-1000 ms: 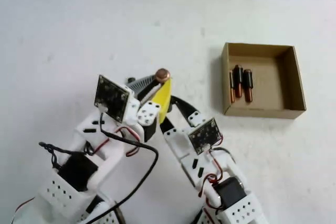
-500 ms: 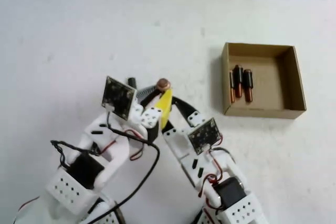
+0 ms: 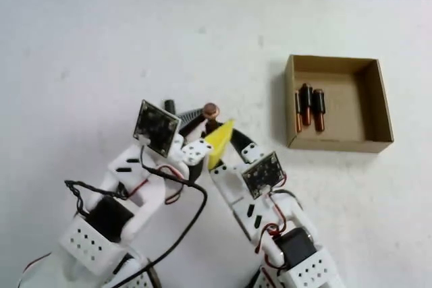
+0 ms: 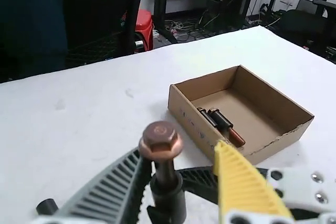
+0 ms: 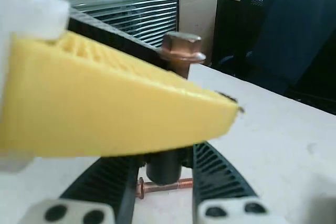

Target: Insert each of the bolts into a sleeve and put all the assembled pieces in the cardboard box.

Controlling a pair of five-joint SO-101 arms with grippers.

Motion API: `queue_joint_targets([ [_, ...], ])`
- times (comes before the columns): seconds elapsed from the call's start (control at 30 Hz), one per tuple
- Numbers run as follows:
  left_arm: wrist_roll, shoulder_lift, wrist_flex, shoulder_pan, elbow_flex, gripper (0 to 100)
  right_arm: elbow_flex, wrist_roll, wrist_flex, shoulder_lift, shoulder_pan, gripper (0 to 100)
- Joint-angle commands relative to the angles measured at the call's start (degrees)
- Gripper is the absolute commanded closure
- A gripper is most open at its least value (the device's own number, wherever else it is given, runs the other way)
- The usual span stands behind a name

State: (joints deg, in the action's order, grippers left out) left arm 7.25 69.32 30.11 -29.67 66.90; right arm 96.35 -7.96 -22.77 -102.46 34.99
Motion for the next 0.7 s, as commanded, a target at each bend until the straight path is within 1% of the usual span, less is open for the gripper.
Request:
queue_joint_targets([
  [0.0, -0.4, 0.0, -1.5, 1.7, -0.9, 73, 0.5, -0.9, 0.8, -0.8, -0.3, 98.1],
  [0.2, -0.7, -0.1, -1.5, 8.0, -0.8, 73, 0.5, -0.9, 0.8, -0.8, -0.3, 98.1],
  [0.47, -0.9, 0.2, -1.8, 9.5, 0.2, 73, 0.5, -0.9, 0.7, -0.8, -0.3, 98.1],
  [0.53, -0.9, 0.2, -1.7, 11.8, -1.8, 73, 0.5, -0.9, 0.7, -0.8, -0.3, 98.1],
  [0.67, -0.8, 0.2, -1.3, 19.3, -6.5, 73, 0.5, -0.9, 0.7, -0.8, -0.4, 98.1],
])
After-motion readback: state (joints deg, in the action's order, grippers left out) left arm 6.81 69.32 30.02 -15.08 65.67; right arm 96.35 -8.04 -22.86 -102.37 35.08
